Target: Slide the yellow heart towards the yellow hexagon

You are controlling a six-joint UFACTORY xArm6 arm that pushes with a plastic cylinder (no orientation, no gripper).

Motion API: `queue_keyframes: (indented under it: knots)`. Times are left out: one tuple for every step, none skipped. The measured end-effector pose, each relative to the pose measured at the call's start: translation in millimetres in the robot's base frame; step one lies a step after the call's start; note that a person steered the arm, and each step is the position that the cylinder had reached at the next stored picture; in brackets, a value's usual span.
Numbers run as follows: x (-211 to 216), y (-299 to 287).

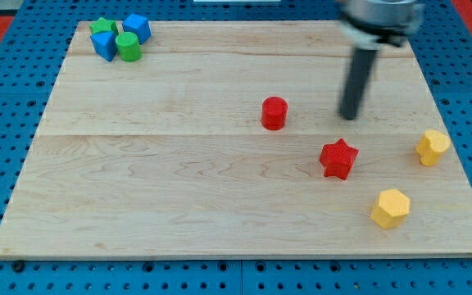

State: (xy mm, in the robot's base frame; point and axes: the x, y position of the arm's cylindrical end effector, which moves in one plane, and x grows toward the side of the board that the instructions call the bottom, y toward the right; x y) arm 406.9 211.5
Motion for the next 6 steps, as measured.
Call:
queue_keyframes:
  knots:
    - [2.3, 82.9]
    - [47.9, 60.1]
    - [62.2, 16.8]
    - [51.9, 30.6]
    - [53.2, -24.7]
    - [41.1, -66.5]
